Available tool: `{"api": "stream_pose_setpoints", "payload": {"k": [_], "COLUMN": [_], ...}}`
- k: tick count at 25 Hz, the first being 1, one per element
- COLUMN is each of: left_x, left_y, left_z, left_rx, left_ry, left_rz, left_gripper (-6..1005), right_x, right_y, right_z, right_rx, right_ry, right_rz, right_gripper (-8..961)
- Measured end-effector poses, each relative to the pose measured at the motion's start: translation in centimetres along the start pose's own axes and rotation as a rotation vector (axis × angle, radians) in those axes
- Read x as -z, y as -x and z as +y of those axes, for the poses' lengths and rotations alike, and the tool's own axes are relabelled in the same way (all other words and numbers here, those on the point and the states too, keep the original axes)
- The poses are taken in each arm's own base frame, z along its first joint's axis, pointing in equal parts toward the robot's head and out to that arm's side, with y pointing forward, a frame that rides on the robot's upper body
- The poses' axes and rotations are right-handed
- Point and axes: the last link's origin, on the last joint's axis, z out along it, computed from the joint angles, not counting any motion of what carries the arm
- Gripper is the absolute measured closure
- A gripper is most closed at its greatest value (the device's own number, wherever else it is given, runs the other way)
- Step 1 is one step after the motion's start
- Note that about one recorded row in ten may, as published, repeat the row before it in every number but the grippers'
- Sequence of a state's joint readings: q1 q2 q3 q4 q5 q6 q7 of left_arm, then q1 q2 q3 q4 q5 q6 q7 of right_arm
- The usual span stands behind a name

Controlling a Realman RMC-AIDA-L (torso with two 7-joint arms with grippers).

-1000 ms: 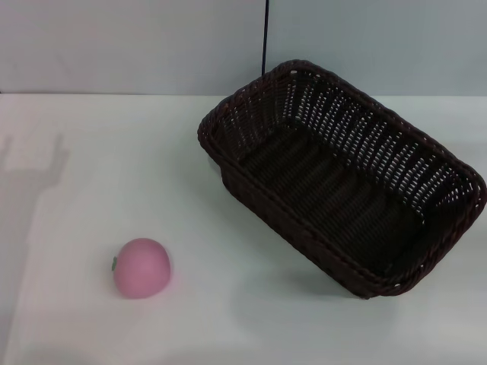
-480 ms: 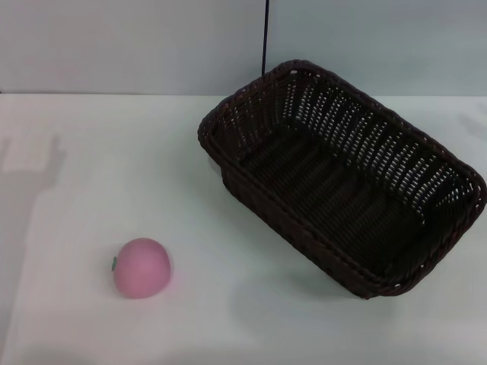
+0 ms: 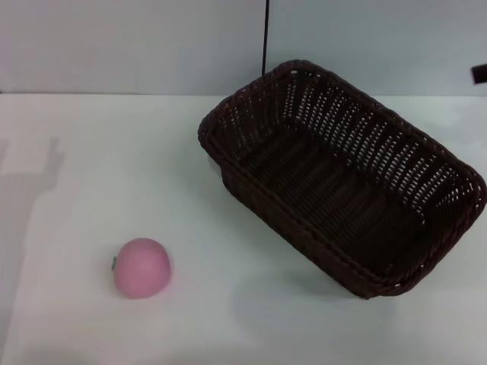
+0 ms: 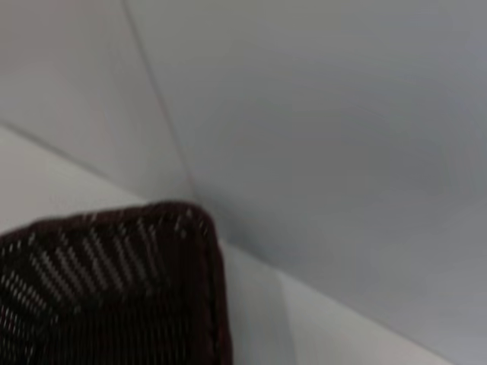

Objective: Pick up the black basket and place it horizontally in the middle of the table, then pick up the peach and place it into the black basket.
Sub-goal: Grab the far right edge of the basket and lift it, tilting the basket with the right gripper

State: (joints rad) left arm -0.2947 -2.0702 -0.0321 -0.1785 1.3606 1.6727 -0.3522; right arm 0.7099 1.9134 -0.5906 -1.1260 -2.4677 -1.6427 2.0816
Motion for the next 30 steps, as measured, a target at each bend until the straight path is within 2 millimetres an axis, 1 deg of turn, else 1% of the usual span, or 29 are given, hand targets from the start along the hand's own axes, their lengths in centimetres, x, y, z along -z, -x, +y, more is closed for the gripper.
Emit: {"api": "stream_pose_setpoints", "payload": {"k": [3, 4, 5, 8, 9, 16, 18, 19, 20, 23, 24, 30], "left_x": [0.0, 0.0, 0.0, -0.1, -0.2, -0.4, -0.4, -0.4, -0.4, -0.4, -0.4, -0.4], "left_y": [0.0, 0.0, 0.0, -0.1, -0.1, 0.0, 0.1, 0.1, 0.1, 0.1, 0.1, 0.3], "left_z": [0.0, 0.0, -0.1, -0.1, -0.1, 0.0, 0.1, 0.1, 0.0, 0.0, 0.0, 0.0], "left_rx": [0.000, 0.001, 0.000, -0.003, -0.003, 0.000, 0.000, 0.000, 0.000, 0.000, 0.000, 0.003], "left_ry": [0.000, -0.001, -0.005, -0.003, -0.003, 0.002, 0.003, 0.003, 0.002, 0.000, 0.000, -0.006], "left_rz": [0.000, 0.000, 0.003, 0.004, 0.004, 0.000, -0.001, -0.001, -0.001, -0.002, -0.002, -0.018], "left_gripper": [146, 146, 146, 146, 146, 147, 147, 147, 147, 147, 147, 148], "right_x": [-1.4, -2.2, -2.2, -3.4, -3.9, -5.1, -5.6, -6.3, -6.3, -7.4, -8.0, -8.9], "right_y": [0.3, 0.2, 0.2, 0.1, 0.1, -0.1, -0.3, -0.8, -0.8, -1.5, -1.9, -2.5], "right_z": [0.7, 1.3, 1.3, 2.1, 2.5, 3.6, 4.0, 4.2, 4.2, 4.6, 4.8, 5.0], "right_rx": [0.047, 0.072, 0.072, 0.100, 0.107, 0.121, 0.122, 0.119, 0.119, 0.114, 0.114, 0.110], "right_ry": [0.013, 0.023, 0.023, 0.040, 0.049, 0.082, 0.099, 0.117, 0.117, 0.136, 0.142, 0.147], "right_rz": [0.079, 0.119, 0.119, 0.150, 0.155, 0.163, 0.175, 0.197, 0.197, 0.228, 0.247, 0.273], "right_gripper": [326, 291, 256, 152, 152, 182, 194, 200, 207, 225, 231, 268]}}
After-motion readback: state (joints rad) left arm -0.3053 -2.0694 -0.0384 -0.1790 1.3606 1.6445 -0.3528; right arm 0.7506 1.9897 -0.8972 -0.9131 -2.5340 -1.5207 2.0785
